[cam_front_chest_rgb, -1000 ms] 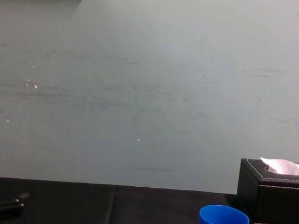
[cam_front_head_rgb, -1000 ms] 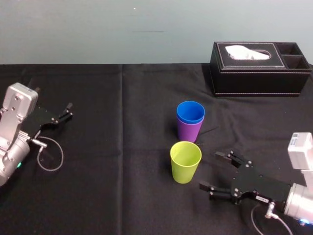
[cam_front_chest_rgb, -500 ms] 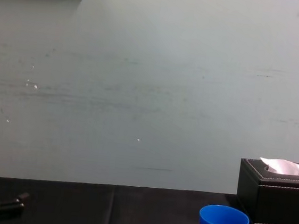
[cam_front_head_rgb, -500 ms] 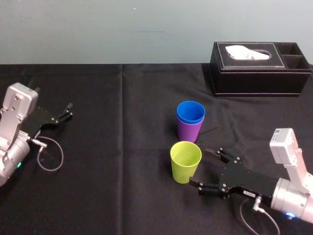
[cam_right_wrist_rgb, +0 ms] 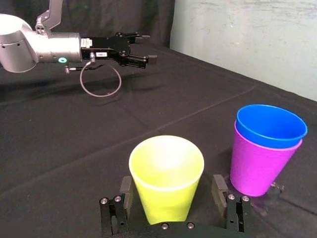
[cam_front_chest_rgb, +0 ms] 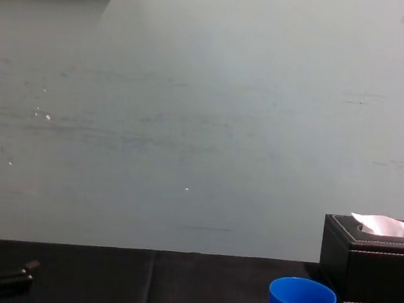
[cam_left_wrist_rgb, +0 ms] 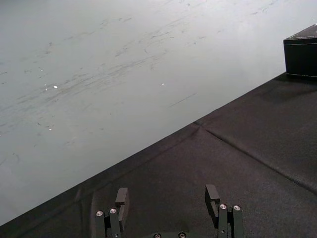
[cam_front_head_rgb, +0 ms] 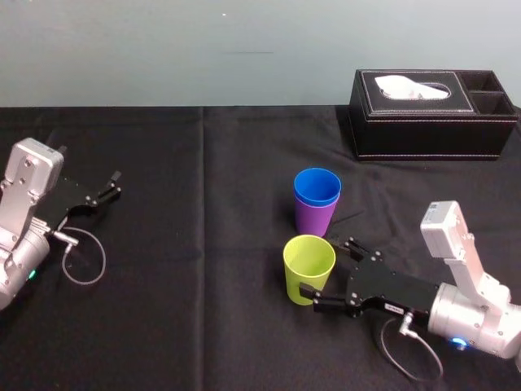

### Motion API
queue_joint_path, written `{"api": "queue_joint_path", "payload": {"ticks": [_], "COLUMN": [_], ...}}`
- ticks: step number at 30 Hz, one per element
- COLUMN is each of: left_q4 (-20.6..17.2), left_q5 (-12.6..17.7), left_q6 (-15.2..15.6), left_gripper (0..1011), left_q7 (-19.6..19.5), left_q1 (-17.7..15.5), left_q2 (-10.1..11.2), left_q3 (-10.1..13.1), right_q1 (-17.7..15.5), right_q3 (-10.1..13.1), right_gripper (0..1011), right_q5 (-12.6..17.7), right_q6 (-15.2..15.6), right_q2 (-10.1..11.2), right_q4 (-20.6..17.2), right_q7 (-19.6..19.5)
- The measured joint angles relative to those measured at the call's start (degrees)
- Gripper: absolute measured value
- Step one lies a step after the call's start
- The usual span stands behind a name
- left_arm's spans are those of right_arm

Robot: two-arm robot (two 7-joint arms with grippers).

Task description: Stack the three plastic cups sequentially using one hand.

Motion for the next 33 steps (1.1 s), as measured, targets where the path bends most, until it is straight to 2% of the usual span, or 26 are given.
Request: {"api": "queue_joint_path", "payload": {"ticks": [9, 15, 22, 23, 26, 33], "left_q4": [0.00, 0.00, 0.00, 0.00, 0.00, 0.00], "left_q5": [0.00, 0.00, 0.00, 0.00, 0.00, 0.00], "left_q6": [0.00, 0.00, 0.00, 0.00, 0.00, 0.00], "left_gripper": [1011, 1012, 1011, 1011, 1011, 1011], "left_q7": [0.00, 0.00, 0.00, 0.00, 0.00, 0.00], "left_q1": [0.00, 0.00, 0.00, 0.00, 0.00, 0.00], "left_q2": [0.00, 0.00, 0.00, 0.00, 0.00, 0.00], "left_q3": [0.00, 0.00, 0.00, 0.00, 0.00, 0.00], "right_q1": [2.64, 2.51, 2.38, 2.36, 2.32, 2.28], "right_q3": [-1.41, -1.37, -1.29, -1.26, -1.25, -1.21], "right_gripper": [1002, 1002, 894, 844, 778, 741], "right_q5": [0.22, 0.22, 0.21, 0.21, 0.20, 0.17], "right_q6": [0.56, 0.55, 0.48, 0.47, 0.44, 0.39], "right_q2": [-2.19, -2.08, -1.97, -1.94, -1.91, -1.88], "right_q4": [2.42, 2.33, 2.18, 2.15, 2.11, 2.04], "right_q7": [0.45, 0.46, 0.46, 0.45, 0.45, 0.43]}}
